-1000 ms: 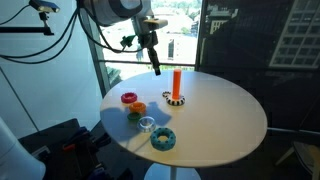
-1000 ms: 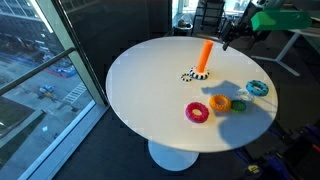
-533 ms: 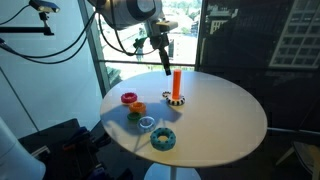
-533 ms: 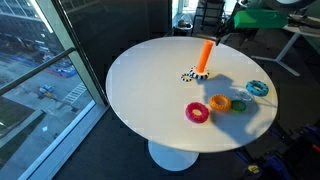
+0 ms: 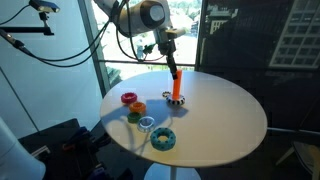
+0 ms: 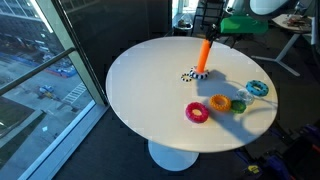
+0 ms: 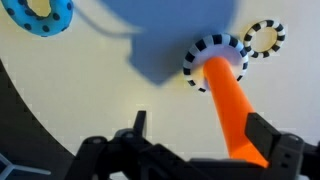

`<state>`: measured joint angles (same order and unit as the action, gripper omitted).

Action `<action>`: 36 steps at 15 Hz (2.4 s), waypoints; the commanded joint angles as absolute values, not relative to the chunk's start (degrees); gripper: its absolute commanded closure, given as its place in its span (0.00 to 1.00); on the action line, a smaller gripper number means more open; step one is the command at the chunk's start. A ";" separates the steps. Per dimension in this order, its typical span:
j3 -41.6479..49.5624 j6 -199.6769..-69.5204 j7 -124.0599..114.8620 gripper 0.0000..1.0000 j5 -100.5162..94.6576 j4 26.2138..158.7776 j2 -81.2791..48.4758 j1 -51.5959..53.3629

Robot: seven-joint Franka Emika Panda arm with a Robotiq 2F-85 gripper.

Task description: Slide the ring holder to the right, pick up the blue ring and put it on the ring holder

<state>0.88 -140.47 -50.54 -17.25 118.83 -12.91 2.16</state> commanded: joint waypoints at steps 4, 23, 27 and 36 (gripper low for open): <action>2.67 -140.14 -49.92 0.00 -15.75 112.38 -18.92 5.19; 7.08 -144.52 -53.76 0.53 -19.05 109.07 -20.77 9.89; 7.28 -144.13 -53.55 0.80 -18.86 109.74 -20.22 9.94; 6.70 -138.57 -51.92 0.80 -17.24 111.47 -17.35 9.06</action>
